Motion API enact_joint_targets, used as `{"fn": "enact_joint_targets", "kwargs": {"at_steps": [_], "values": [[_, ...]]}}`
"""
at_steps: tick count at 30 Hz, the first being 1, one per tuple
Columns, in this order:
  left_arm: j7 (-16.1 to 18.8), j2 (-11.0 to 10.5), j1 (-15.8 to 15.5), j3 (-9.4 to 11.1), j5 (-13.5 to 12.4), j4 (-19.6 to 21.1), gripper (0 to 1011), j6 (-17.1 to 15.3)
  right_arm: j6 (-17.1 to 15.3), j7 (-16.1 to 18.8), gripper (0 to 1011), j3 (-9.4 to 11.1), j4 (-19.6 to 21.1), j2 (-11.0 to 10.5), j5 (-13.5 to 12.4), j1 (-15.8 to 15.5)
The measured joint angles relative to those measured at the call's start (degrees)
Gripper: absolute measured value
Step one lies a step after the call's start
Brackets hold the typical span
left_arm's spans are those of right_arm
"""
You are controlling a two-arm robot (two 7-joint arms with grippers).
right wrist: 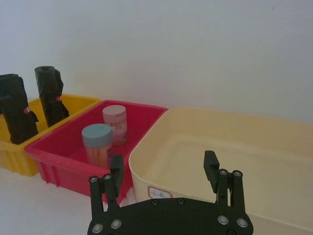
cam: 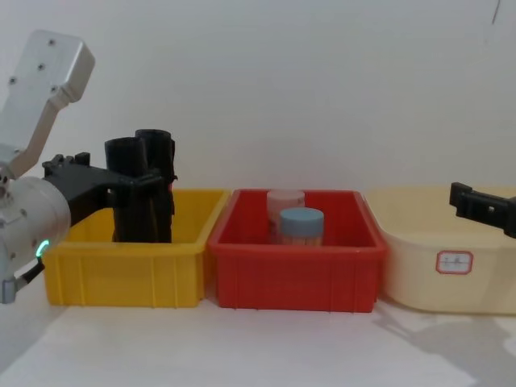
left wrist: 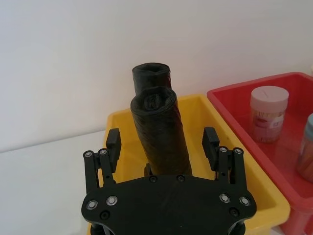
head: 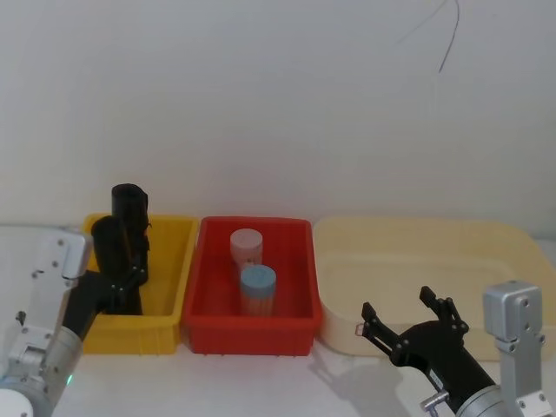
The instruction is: Pick up the garbage bag with the one hand and transfer it to the other hand.
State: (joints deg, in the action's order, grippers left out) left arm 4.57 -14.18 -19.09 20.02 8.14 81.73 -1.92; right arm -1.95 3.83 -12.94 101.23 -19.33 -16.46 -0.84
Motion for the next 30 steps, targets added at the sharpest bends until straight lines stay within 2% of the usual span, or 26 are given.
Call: {"fn": "enact_joint_targets", "kwargs": {"at_steps": [16, 25, 27, 30], "values": [[-0.36, 2.75, -3.78, 0.36, -1.32, -7.35, 1001, 1.57, 0.0, 0.0, 1001, 0.0, 0.0, 0.0, 0.0, 0.0], [-0.58, 4.36, -4.95, -0.89, -0.43, -9.83, 840, 2.5, 0.0, 0.0, 1001, 0.0, 0.0, 0.0, 0.0, 0.0], [-0.6, 4.63, -5.08, -1.17, -0.25, -10.11, 744, 2.69, 0.0, 0.0, 1002, 0.0, 0.0, 0.0, 0.0, 0.0], [-0.62, 4.93, -5.22, -1.53, -0.09, -10.29, 664, 2.95, 0.0, 0.0, 1001, 0.0, 0.0, 0.0, 0.0, 0.0]]}}
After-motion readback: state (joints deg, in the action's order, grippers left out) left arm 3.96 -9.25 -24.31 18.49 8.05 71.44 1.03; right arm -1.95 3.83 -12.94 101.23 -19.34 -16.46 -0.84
